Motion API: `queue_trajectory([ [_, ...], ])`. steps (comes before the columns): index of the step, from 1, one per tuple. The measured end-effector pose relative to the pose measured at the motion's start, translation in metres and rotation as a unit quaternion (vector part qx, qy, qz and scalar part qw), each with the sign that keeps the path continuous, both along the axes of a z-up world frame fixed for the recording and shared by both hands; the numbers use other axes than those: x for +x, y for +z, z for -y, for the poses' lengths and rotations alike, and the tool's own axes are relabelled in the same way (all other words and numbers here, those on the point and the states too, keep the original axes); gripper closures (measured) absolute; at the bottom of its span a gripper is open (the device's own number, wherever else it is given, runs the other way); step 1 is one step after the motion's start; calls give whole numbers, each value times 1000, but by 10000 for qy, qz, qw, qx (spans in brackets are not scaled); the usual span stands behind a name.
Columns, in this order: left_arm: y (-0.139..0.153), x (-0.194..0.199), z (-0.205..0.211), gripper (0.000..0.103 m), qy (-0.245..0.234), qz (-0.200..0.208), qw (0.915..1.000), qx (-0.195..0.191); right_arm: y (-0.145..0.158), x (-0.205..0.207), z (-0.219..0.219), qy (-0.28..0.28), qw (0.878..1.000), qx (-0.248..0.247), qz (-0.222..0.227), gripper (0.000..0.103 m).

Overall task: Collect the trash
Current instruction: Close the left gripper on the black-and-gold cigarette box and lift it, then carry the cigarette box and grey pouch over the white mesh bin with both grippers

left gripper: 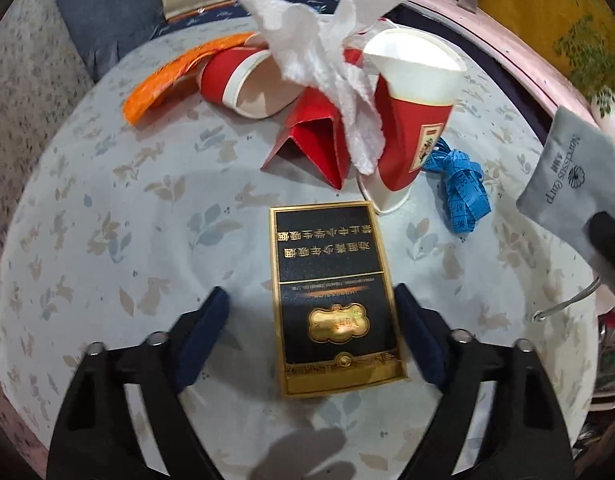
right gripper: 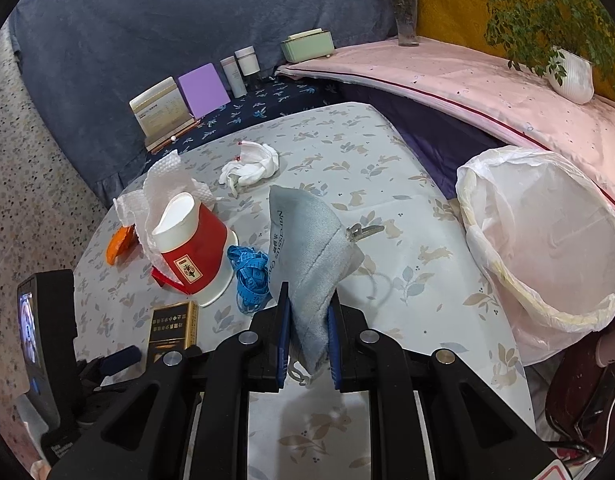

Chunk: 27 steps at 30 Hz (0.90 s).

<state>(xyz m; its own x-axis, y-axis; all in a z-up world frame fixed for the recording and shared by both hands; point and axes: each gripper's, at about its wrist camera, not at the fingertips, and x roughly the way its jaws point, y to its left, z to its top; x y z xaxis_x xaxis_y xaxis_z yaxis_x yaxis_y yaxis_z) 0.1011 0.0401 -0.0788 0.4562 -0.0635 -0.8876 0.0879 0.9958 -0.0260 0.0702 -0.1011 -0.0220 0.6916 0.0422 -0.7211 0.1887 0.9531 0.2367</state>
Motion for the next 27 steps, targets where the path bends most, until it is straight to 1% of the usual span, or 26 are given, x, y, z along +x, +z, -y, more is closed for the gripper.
queue_trajectory([
  [1,3,-1,1,46,-58,46,10000,3,0,0,1,-4,10000,8,-3,88],
  [2,5,-2,2,48,-91,52,9999,3,-1,0,1,-10,10000,18,-4,88],
  [4,8,-2,0,48,-150,-9,9998,-155,-2,1,1,-15,10000,40,-3,88],
  [10,25,-11,0,48,-212,67,9993,-314,4,-4,1,-14,10000,52,76,88],
  [18,55,-33,20,48,-472,351,9974,-424,15,-14,5,-85,9997,69,234,88],
  [27,72,-40,55,48,-874,501,9936,-517,25,-29,25,-293,9988,65,377,88],
])
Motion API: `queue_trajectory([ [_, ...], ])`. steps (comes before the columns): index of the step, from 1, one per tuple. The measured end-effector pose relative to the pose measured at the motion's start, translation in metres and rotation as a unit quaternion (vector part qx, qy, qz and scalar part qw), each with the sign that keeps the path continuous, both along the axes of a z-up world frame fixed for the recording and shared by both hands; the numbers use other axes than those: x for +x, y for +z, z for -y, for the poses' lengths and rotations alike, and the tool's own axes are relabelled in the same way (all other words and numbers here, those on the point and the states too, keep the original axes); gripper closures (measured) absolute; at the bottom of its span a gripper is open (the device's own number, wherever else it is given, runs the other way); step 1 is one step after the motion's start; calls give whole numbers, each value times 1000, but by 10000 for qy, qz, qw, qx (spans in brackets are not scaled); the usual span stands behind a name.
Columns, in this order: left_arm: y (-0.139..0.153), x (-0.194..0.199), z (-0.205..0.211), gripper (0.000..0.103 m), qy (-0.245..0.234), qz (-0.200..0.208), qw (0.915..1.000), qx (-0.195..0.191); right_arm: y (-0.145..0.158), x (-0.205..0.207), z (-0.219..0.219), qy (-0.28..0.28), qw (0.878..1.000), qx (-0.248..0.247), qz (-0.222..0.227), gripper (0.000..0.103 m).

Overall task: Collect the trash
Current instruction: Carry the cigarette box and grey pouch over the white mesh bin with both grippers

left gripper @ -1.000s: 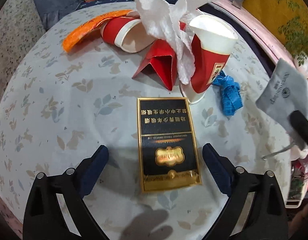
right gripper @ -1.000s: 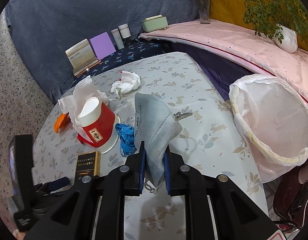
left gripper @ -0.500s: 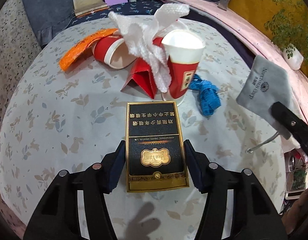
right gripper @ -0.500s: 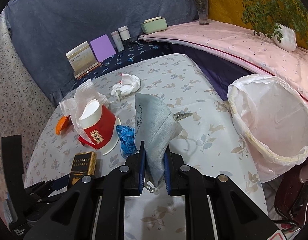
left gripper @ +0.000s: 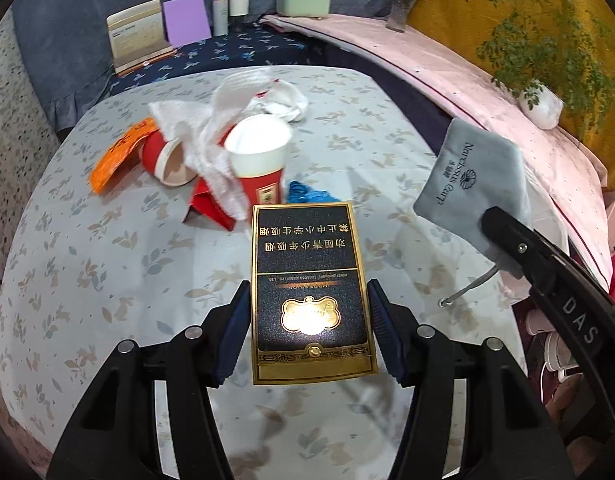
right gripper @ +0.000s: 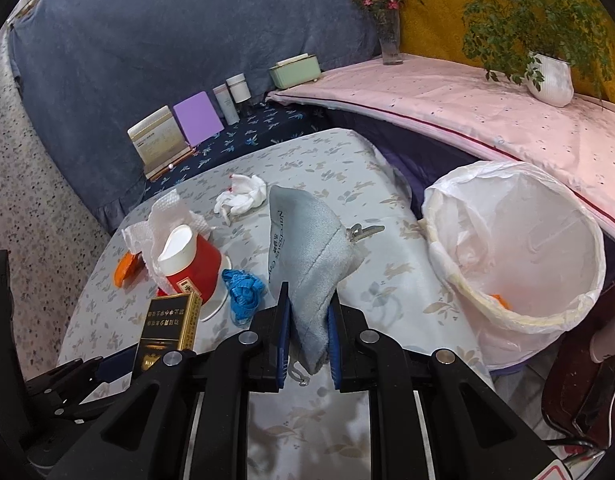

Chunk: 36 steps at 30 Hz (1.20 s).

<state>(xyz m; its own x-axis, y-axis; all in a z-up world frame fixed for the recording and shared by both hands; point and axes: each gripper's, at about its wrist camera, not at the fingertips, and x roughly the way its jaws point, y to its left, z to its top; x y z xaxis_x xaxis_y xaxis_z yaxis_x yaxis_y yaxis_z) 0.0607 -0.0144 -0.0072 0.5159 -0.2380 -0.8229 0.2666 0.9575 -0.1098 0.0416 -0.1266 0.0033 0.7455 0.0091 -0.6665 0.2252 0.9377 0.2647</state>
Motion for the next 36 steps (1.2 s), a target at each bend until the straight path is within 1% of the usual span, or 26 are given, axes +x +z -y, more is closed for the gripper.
queue_trajectory([
  [8,8,1,41,48,-479,50,9988,-100,1,-14,36,-397,9992,11,68,88],
  [17,15,7,103,48,-1159,149,9929,-223,-5,-30,95,-1048,9945,44,68,88],
  [21,16,11,133,48,-1535,184,9876,-278,-12,-37,121,-1332,9911,53,32,88],
  [25,14,14,165,48,-2029,220,9785,-305,-15,-42,146,-1569,9876,53,16,88],
  [29,10,15,190,48,-2383,228,9704,-303,-19,-44,165,-1779,9840,26,-23,88],
  [31,8,15,202,48,-2534,254,9667,-267,-21,-44,173,-1852,9827,38,-41,88],
  [34,4,18,216,48,-2624,294,9643,-201,-24,-42,182,-1913,9815,42,-65,87],
  [35,3,20,218,48,-2641,292,9638,-216,-24,-41,183,-1919,9814,32,-67,86],
  [36,3,21,220,48,-2653,290,9635,-230,-25,-39,184,-1925,9813,16,-71,83],
])
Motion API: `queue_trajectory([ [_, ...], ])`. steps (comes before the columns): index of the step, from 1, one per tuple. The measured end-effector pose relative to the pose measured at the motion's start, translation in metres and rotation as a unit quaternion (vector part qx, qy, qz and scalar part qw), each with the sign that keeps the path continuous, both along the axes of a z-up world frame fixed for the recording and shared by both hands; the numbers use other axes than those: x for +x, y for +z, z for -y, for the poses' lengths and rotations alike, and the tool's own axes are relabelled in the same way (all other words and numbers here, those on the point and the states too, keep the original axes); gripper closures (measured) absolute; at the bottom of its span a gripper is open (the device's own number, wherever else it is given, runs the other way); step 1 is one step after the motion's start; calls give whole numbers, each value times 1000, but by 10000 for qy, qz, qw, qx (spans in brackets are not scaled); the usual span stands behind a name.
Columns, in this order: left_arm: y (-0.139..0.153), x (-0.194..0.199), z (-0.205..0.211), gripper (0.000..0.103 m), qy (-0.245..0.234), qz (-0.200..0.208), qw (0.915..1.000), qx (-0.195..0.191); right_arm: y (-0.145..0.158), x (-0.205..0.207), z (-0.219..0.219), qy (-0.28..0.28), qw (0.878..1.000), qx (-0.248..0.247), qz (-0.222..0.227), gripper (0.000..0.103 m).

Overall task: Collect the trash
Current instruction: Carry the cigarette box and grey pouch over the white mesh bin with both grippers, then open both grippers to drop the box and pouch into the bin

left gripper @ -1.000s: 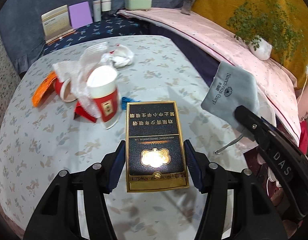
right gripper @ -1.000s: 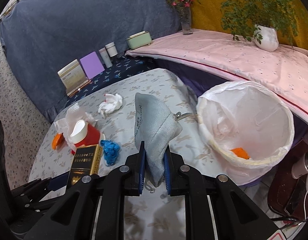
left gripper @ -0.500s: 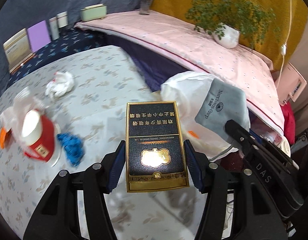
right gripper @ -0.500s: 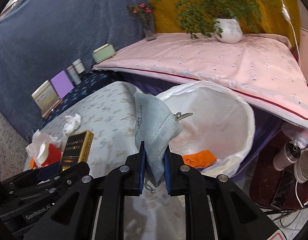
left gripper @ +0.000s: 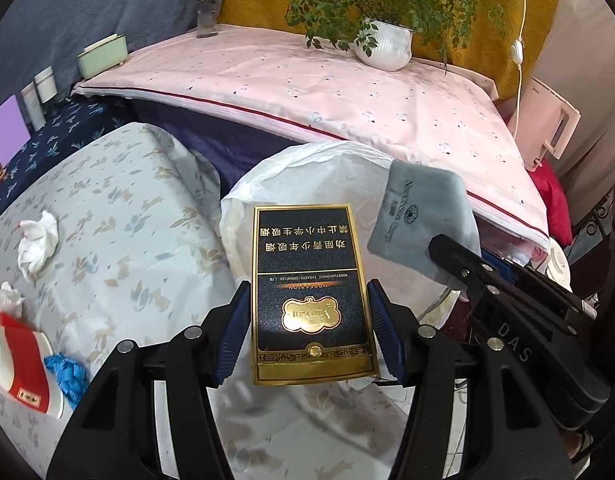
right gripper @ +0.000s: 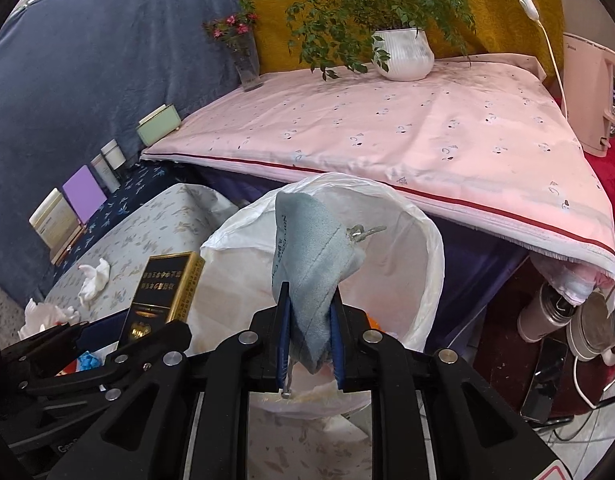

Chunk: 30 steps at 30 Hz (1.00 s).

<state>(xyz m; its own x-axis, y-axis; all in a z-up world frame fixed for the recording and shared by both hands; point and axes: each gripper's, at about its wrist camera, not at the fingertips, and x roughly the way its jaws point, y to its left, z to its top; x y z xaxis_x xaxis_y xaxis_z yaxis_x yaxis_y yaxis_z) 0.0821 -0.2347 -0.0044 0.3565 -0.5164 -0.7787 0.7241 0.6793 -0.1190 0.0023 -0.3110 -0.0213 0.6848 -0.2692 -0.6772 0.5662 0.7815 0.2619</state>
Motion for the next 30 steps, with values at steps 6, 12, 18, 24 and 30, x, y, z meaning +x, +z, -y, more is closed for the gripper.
queue_trajectory([
  [6,-2,14,-1,23,273,66,9996,-39,3,3,5,-181,9997,-136,35,67],
  [12,-1,23,-18,22,559,94,9984,-34,9,1,1,-165,9996,-184,120,61],
  [18,3,24,-43,22,909,169,9957,-3,15,4,-14,-5,9997,-222,140,61],
  [24,9,27,-77,22,1329,150,9910,-44,22,9,-34,201,9994,-240,176,61],
  [30,12,31,-116,22,1795,160,9836,-19,26,15,-60,468,9984,-277,170,61],
])
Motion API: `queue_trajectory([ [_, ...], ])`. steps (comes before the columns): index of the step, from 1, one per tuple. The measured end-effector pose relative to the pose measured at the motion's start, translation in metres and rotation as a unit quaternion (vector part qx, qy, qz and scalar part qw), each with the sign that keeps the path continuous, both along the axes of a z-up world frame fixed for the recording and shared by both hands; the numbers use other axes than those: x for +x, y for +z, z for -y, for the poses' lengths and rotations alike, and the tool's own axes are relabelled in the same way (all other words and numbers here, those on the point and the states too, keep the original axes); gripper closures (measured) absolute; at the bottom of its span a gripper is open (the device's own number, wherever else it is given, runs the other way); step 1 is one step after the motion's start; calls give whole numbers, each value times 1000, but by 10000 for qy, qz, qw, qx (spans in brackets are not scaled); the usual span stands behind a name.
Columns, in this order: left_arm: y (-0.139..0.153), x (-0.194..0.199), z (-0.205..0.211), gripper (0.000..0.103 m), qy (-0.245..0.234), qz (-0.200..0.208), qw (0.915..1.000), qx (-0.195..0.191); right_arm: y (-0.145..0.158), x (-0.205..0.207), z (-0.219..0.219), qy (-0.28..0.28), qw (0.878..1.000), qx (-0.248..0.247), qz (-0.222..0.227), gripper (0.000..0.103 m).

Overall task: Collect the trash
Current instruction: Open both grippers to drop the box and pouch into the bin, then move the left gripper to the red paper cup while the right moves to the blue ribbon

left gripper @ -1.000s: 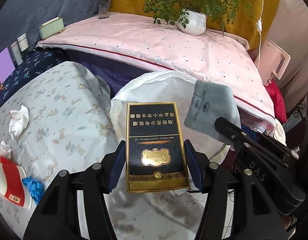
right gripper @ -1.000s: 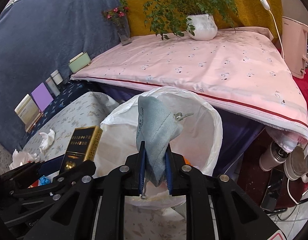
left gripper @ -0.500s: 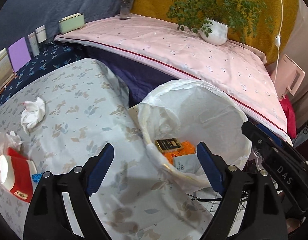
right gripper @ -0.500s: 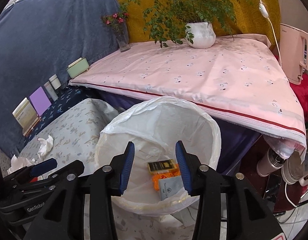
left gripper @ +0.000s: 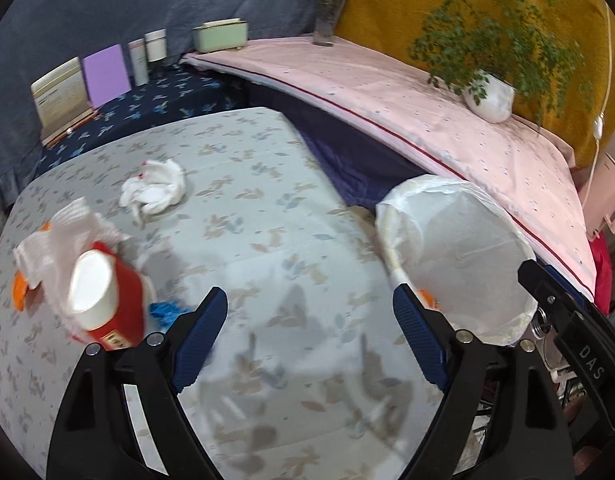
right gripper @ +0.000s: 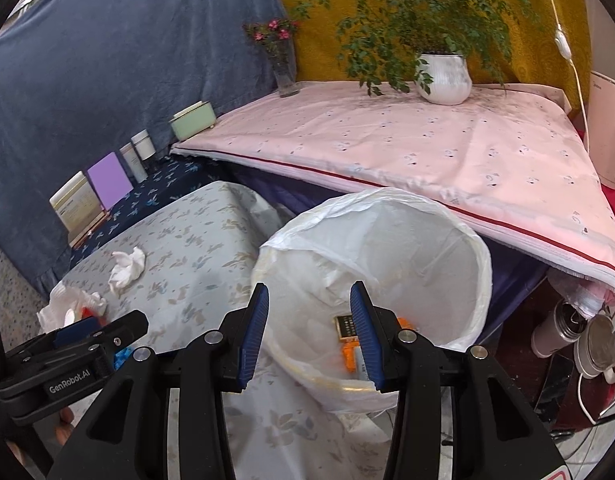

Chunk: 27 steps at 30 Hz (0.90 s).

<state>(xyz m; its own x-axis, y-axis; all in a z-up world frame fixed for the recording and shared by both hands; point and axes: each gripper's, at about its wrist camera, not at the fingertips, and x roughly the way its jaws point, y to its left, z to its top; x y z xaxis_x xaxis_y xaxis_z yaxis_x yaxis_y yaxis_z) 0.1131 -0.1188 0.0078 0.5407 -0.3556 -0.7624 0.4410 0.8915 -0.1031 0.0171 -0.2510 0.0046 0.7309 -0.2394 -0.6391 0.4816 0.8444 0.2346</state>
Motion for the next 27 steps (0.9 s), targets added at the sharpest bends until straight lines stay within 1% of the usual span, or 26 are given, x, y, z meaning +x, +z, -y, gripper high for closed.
queue_trajectory([
  [5,-2,5,-37,22,357,-91,9993,-80,1,7,-23,250,9997,9,-16,61],
  [11,-8,7,-71,22,677,-148,9976,-82,1,18,-54,604,9981,-30,-88,61],
  [17,-20,12,-94,22,931,-169,9955,36,-6,29,-79,869,9960,33,-202,61],
  [22,-30,19,-106,23,1036,-243,9943,47,-16,39,-96,1050,9939,64,-332,61],
  [27,-38,26,-109,33,1001,-335,9944,19,-27,50,-107,1211,9915,123,-449,61],
])
